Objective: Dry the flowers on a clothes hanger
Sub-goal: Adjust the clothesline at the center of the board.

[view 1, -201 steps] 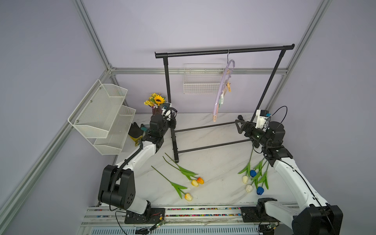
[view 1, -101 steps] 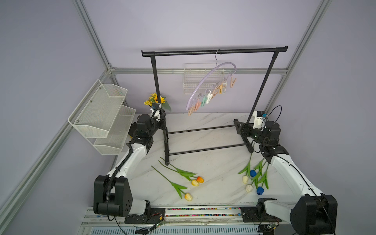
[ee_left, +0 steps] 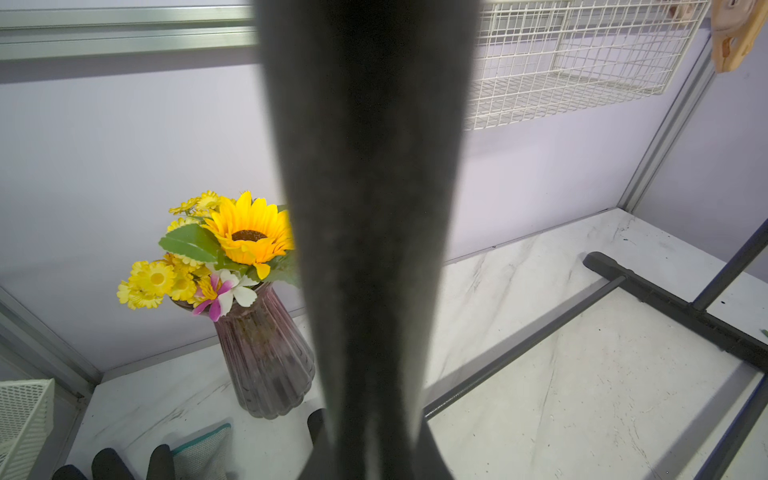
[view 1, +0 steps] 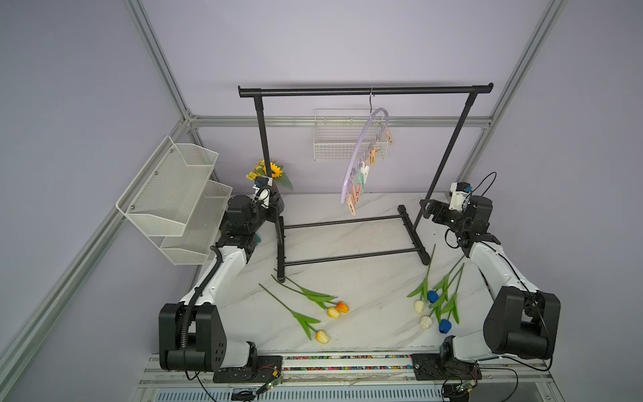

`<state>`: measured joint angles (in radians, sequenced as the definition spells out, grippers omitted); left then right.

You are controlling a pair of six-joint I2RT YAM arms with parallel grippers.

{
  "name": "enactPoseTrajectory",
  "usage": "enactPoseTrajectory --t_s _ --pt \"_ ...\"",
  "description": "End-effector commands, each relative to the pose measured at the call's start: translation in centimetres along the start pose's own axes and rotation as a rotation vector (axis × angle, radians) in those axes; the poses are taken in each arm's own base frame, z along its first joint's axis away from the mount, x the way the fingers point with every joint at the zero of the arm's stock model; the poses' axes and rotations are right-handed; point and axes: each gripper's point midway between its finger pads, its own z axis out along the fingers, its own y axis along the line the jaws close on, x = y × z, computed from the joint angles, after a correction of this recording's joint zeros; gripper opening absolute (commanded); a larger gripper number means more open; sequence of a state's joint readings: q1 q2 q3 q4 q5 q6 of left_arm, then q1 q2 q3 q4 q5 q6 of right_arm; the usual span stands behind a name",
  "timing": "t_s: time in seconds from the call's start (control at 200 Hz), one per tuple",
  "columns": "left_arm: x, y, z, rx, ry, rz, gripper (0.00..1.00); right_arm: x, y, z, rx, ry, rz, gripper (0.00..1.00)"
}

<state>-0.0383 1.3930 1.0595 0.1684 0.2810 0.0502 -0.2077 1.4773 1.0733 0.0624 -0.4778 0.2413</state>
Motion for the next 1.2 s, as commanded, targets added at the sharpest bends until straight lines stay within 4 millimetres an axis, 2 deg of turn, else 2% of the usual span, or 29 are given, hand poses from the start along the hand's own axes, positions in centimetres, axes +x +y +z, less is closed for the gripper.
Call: enactPoseTrajectory --t_s 0.0,0.255,0.355,0.53,0.595,0.675,0.805,0.855,0.865,0.88,1.0,1.195 --pt "-1.4 -0.5 -0.6 0.033 -0.036 0.051 0.15 -1.9 1.1 0.7 -0.086 -0.032 -0.076 0.95" --pt "-0.8 -0.6 -0.4 0.038 -0.031 0.042 0.15 -4.1 0.4 2.1 -0.105 -0.111 -0.185 0.95" --pt "-0.8 -0.5 -0.3 0.041 -0.031 0.040 0.15 -4.4 0.9 2.7 -0.147 -0.117 -0.213 0.95" --pt "-0.7 -0.5 -0.1 0.042 -0.027 0.028 0.16 -4.6 2.8 3.0 -0.281 -0.124 -0.251 0.93" --pt "-0.7 -0.5 0.0 0.042 -0.026 0.022 0.21 -4.6 3.5 2.8 -0.326 -0.127 -0.265 0.91" --pt "-0.7 -0.6 0.1 0.049 -0.021 0.012 0.36 -4.6 4.3 2.5 -0.371 -0.132 -0.282 0.88" --pt "-1.2 -0.3 0.1 0.038 -0.012 -0.015 0.38 -4.7 4.9 2.0 -0.394 -0.141 -0.297 0.83" --pt "-1.5 -0.3 0.1 0.036 -0.013 -0.027 0.42 -4.7 5.1 1.8 -0.398 -0.142 -0.300 0.83" --pt "-0.5 -0.1 0.7 0.037 0.010 -0.037 0.43 -4.7 5.1 1.8 -0.400 -0.142 -0.301 0.82" --pt "-0.2 -0.1 0.9 0.036 0.018 -0.043 0.45 -4.7 5.1 1.7 -0.400 -0.142 -0.301 0.82" --pt "-0.6 0.3 0.9 0.013 0.024 -0.070 0.54 -4.7 5.4 1.4 -0.407 -0.145 -0.305 0.80" --pt "-1.5 0.7 0.6 -0.010 0.027 -0.096 0.62 -4.5 5.9 0.6 -0.419 -0.149 -0.308 0.78"
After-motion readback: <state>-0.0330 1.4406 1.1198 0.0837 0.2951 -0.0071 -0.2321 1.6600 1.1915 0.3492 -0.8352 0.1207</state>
